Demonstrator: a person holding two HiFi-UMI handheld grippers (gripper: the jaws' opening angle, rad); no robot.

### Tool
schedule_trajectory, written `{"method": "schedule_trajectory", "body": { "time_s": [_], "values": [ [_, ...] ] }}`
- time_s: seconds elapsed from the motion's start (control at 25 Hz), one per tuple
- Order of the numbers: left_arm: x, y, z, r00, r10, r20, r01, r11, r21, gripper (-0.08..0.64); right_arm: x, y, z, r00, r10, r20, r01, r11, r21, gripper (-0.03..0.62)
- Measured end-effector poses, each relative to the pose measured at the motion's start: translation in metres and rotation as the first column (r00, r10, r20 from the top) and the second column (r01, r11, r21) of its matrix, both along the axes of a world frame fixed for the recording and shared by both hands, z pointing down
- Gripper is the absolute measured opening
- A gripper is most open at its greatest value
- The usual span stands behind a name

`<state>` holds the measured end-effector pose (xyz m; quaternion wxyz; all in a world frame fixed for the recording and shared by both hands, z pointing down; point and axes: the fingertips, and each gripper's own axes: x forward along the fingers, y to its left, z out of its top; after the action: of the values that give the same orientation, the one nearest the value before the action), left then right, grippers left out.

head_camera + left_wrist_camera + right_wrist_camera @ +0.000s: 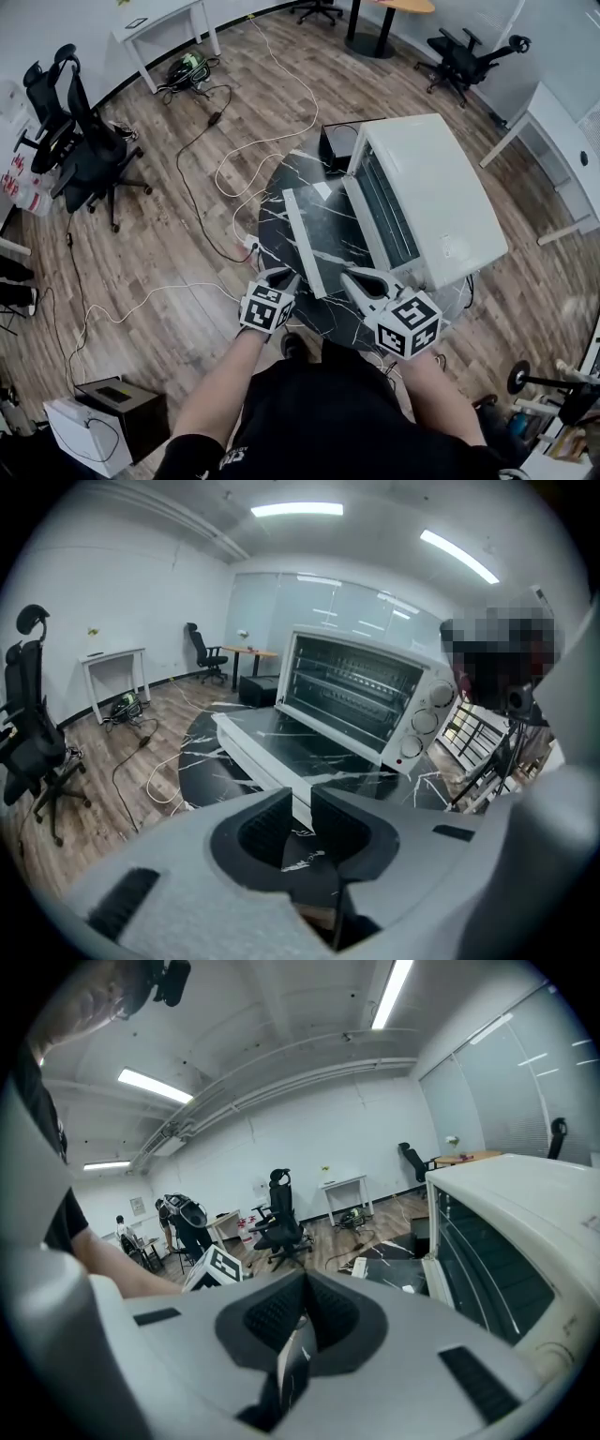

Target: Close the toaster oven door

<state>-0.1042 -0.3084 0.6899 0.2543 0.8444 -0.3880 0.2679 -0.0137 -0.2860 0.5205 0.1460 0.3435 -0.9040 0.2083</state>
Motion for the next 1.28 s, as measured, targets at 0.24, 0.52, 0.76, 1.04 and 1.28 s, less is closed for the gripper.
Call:
{"method": "schedule_trajectory", "body": {
  "time_s": [0.24,0.52,0.76,1.04,1.28],
  "values": [
    [0.009,0.002,0.043,0.994,0.067,0.081,-0.06,0.995,-0.078,0.081,0.017,-0.003,0.01,1.0,0.018,-0.016,-0.018,0.999,-0.035,0.006],
    [0.02,0.004,0.073,0.986,0.131,0.107,-0.114,0.983,-0.147,0.081,0.014,-0.007,0.012,0.999,-0.014,-0.033,0.012,0.998,-0.055,0.006],
    [0.028,-0.001,0.077,0.985,0.144,0.096,-0.128,0.98,-0.151,0.078,0.018,-0.012,0.01,0.998,-0.019,-0.054,0.016,0.999,-0.052,0.006],
    [0.036,-0.01,0.066,0.992,0.12,0.042,-0.115,0.987,-0.109,0.025,0.014,-0.014,0.004,0.998,-0.032,-0.059,0.029,0.998,-0.047,0.006],
    [0.073,-0.011,0.023,0.983,0.181,-0.031,-0.182,0.983,-0.039,0.124,0.002,-0.014,-0.008,0.997,-0.061,-0.054,0.06,0.998,-0.025,0.006]
  ]
}}
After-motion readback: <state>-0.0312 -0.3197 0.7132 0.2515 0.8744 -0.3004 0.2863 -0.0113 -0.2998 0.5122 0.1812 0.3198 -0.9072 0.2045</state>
